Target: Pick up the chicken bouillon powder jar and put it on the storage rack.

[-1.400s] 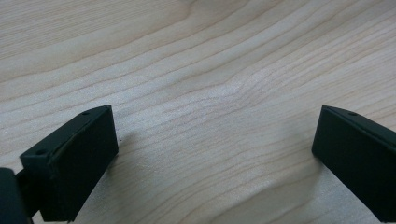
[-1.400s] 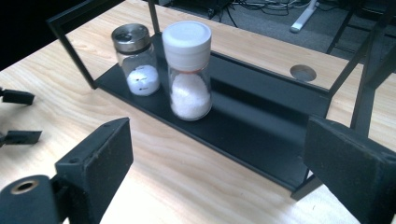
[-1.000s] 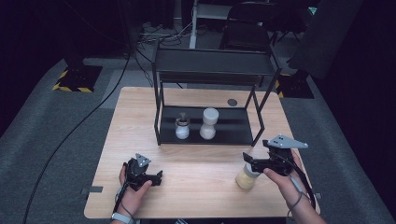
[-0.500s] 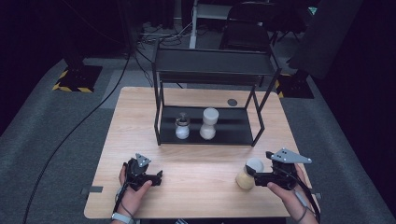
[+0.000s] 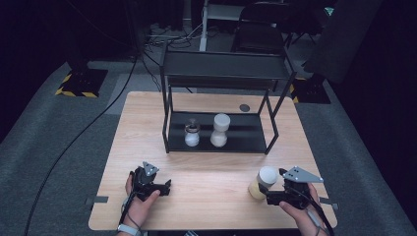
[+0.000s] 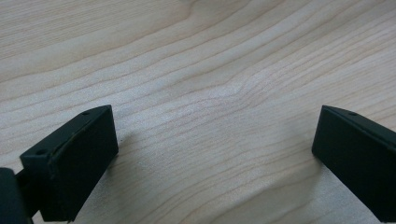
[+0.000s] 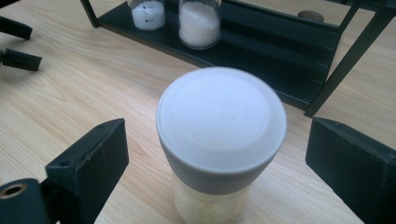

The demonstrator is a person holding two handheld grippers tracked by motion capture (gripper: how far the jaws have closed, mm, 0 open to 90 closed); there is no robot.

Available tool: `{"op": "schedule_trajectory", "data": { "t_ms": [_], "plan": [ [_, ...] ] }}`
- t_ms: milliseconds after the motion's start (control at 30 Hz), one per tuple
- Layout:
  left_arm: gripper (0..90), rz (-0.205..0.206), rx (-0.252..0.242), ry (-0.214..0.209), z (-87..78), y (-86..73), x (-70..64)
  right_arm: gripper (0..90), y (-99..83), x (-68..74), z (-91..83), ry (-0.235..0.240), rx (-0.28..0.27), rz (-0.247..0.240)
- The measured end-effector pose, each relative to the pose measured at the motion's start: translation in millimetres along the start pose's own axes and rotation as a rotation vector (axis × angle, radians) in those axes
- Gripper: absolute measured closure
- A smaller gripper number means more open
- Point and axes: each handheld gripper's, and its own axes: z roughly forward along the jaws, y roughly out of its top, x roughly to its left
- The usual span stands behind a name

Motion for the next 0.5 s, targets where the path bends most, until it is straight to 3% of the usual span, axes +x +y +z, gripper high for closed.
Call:
{"op": "schedule_trajectory", "data": {
  "t_ms": [500],
  "plan": [
    [0.3,0.000,0.000,0.000,0.0,0.0,0.1,27.7,-6.4,2.5,20.6,-0.016,0.004,-0.014]
  ]
}}
